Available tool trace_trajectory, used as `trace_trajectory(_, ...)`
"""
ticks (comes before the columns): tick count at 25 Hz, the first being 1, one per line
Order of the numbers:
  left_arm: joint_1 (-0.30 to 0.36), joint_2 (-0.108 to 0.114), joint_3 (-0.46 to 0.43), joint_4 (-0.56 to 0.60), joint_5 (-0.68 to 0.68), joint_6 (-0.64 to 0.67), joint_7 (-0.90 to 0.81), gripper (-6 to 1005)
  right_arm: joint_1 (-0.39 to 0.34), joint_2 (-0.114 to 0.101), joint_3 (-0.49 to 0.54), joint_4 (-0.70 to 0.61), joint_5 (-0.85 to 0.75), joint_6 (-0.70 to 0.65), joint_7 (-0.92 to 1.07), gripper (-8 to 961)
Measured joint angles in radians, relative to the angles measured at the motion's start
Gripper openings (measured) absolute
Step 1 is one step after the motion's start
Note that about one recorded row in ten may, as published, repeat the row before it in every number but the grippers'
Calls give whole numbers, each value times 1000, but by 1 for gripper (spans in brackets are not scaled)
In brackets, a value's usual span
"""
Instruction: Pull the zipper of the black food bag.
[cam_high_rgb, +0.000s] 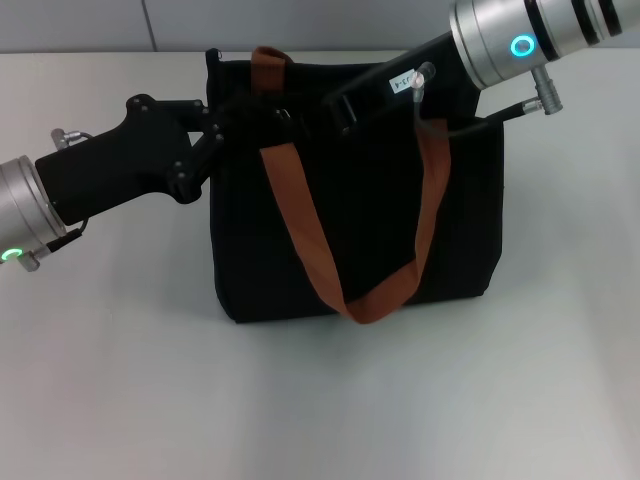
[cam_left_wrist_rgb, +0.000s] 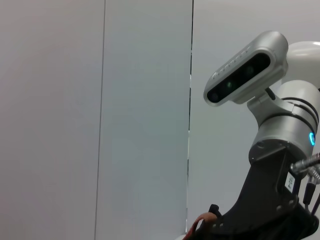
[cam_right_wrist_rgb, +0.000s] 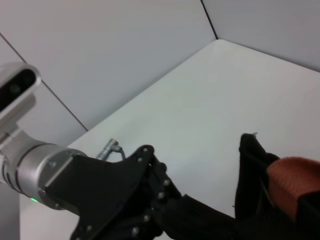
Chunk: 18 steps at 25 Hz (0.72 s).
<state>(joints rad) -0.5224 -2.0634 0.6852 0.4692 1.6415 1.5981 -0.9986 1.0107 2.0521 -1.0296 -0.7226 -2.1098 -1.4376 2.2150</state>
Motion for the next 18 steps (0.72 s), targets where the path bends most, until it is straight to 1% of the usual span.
trace_trajectory(4,5,1,-4,0,0,1,0,19,-15,4,-2,-29,-23,10,14,-2)
trace_trajectory(6,7,2,-5,1,0,2,0,19,-41,7,-1,-83,-44,10,47,-2)
trace_trajectory(7,7,5,-6,1,-1,3,0,19,-86,10,-1,-174,-72,7,95,-2)
trace_trajectory(12,10,6,-13,6,-2,4,0,19,-192,11,8,-371,-123,-34,193,-3)
trace_trajectory(15,10,7,-20,6,-2,4,0,19,-248,10,33,-449,-151,-58,227,-3)
trace_trajectory(16,10,7,-20,6,-2,4,0,20,-248,10,33,-449,-151,-58,227,-3)
trace_trajectory(17,10,9,-25,6,-2,4,0,20,-276,11,64,-488,-174,-72,241,-3)
trace_trajectory(18,10,9,-25,6,-2,4,0,20,-276,11,64,-488,-174,-72,241,-3)
